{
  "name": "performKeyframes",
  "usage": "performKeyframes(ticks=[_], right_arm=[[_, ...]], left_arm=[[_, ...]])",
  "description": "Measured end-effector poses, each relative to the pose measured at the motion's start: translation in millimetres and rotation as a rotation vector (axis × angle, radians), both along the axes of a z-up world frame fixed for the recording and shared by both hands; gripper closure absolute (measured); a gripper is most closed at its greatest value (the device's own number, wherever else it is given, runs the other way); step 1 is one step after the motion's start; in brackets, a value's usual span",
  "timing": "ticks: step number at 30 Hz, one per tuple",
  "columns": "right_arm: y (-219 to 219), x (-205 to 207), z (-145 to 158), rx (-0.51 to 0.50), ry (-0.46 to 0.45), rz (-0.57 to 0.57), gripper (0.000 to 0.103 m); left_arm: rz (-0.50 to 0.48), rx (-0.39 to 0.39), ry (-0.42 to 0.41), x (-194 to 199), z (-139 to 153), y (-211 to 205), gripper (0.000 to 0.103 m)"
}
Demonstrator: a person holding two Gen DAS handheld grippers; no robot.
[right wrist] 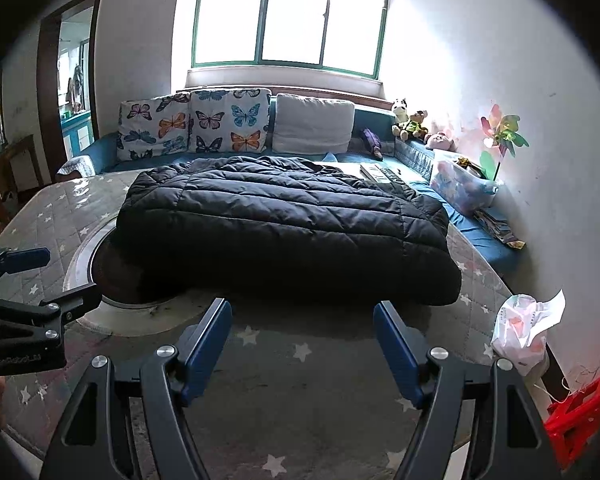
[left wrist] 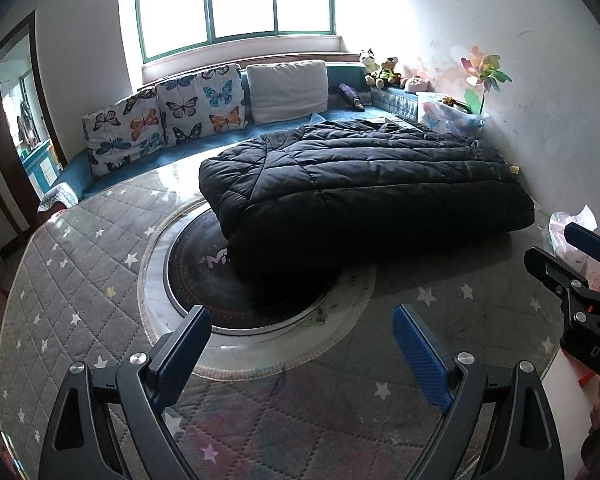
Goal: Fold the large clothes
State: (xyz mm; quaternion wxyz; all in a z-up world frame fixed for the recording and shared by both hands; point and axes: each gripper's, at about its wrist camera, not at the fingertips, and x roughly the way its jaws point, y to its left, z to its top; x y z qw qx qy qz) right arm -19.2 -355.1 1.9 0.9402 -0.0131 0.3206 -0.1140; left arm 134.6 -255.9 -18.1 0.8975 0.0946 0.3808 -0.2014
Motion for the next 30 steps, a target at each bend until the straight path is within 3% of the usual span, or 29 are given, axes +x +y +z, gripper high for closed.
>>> performKeyframes(ticks=[30], right_arm=[[1.4,2.9,-1.8,0.006,0.01,0.009,0.023]], left_arm=[[0.003,0.004,0.009,2.0,-7.5,0.0,0.005]])
